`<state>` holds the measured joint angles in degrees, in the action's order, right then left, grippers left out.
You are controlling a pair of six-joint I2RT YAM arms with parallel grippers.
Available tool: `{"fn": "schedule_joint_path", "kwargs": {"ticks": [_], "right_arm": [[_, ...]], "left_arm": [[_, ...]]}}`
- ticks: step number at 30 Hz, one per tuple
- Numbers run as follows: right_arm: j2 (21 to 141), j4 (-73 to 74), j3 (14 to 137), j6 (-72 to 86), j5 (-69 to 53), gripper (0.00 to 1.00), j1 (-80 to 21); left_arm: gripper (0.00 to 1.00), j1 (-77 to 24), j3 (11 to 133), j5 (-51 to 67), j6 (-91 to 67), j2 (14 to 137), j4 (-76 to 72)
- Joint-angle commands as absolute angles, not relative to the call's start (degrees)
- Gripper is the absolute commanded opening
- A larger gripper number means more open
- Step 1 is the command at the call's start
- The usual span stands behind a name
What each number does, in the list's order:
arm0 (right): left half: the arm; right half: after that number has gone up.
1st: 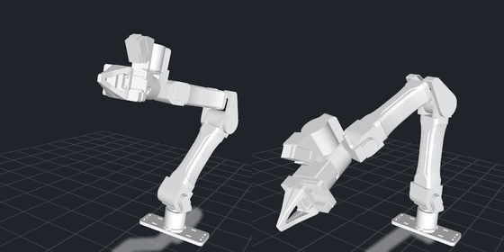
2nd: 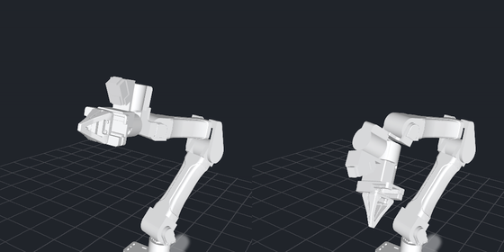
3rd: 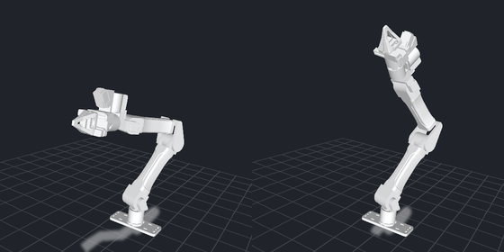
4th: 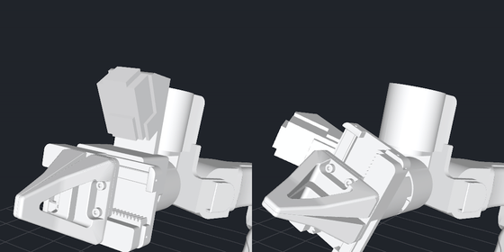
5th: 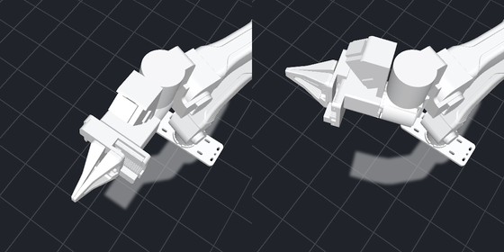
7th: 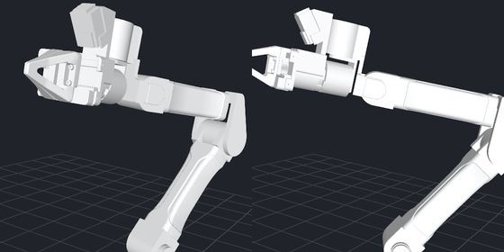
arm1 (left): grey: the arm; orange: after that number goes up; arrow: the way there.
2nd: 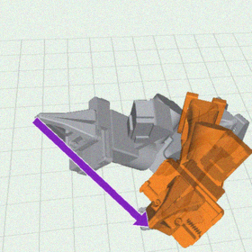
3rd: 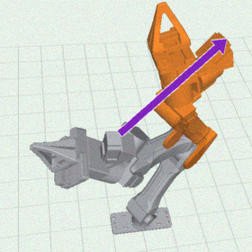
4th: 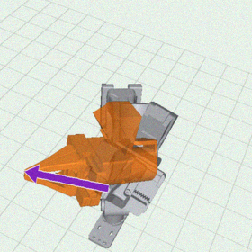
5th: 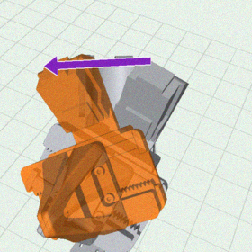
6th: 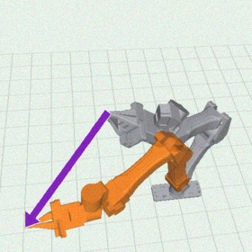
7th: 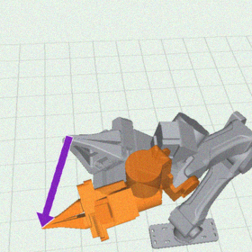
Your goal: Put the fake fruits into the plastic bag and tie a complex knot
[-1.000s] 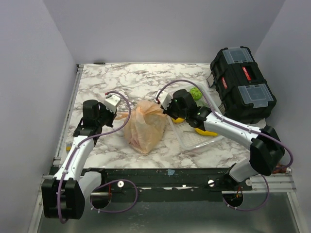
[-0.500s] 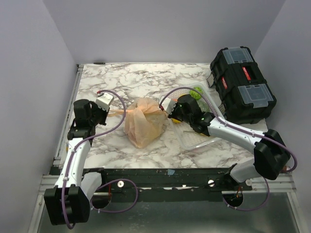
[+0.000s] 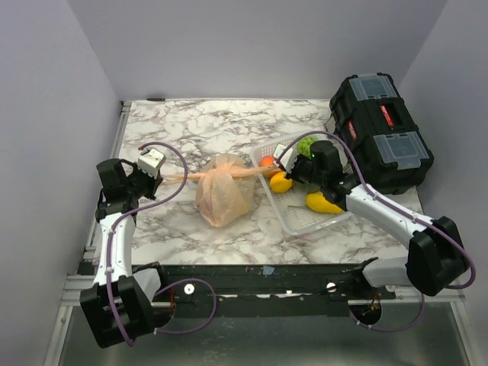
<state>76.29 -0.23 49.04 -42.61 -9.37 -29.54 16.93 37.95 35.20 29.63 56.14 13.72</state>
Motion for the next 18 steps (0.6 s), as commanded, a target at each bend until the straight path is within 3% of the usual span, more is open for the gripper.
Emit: {"fn": "schedule_joint_path", "kwargs": {"ticks": [1,6,13,18], "right_arm": [[75.5,8.7,47.6,-46.9,11.1,0.01,-19.8],[77.2,13.8,56.4,-41.7,6.2,0.01,-21.7],[78.5,19.4,70.4,-36.0,1.6,0.01,-26.0],[81.2,14.5,68.1,-39.3,6.7,0.01,-25.9]], "left_arm": [[0.00,25.0,38.1,16.4,36.1,55.4,16.4],[0.00,18.1,39.6,22.1,31.4,47.7,21.5],[0.00,14.6,53.1,26.8,20.1,45.9,26.5],[0.00,16.8,55.6,22.9,24.8,49.4,25.0]]}}
